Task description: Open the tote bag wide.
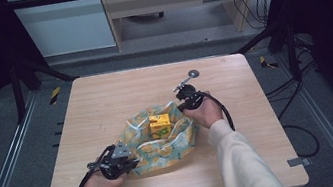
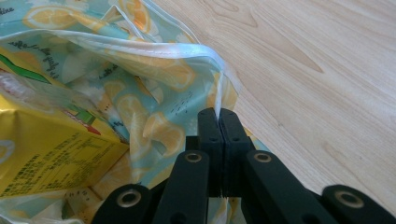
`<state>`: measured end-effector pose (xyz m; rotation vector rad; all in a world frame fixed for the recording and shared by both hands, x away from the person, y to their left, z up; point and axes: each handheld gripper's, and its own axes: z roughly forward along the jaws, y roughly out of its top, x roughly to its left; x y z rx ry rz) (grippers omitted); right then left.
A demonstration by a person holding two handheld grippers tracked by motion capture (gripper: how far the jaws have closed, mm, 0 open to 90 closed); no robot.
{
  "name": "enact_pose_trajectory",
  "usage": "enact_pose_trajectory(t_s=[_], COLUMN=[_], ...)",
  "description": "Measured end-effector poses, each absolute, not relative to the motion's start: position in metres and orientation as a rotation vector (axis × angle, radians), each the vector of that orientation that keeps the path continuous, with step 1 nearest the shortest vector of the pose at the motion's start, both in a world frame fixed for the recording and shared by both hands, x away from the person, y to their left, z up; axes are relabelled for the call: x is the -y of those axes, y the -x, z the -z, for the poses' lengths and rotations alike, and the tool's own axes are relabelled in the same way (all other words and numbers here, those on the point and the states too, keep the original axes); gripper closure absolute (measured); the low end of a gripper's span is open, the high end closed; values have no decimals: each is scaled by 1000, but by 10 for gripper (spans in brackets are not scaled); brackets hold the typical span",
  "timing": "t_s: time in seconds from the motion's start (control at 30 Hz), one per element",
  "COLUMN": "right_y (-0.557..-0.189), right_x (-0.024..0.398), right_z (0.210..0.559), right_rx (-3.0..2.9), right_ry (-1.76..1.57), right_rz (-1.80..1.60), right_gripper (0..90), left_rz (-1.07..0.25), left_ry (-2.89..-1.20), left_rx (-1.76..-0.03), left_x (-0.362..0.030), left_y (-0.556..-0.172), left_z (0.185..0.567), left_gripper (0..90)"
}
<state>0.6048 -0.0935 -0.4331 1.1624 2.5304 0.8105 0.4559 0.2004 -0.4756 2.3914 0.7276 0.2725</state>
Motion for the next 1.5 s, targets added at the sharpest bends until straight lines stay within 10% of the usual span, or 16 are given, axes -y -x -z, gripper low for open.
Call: enact_pose_trajectory(t_s=[0.77, 1.5], right_y=[-583, -496], right_x=[111, 133], right_z=[404, 361], right_rx=[-2402, -2331], right_ry=[-1202, -1050], right_rz=[-914, -1062], right_gripper=[410, 244], left_rz=[-303, -397], left_ry=[-2371, -2125], left_rx=[-732, -730], left_x=[-198, -207], left_y=[-451, -442], left_z=[476, 436], left_gripper=[782, 294])
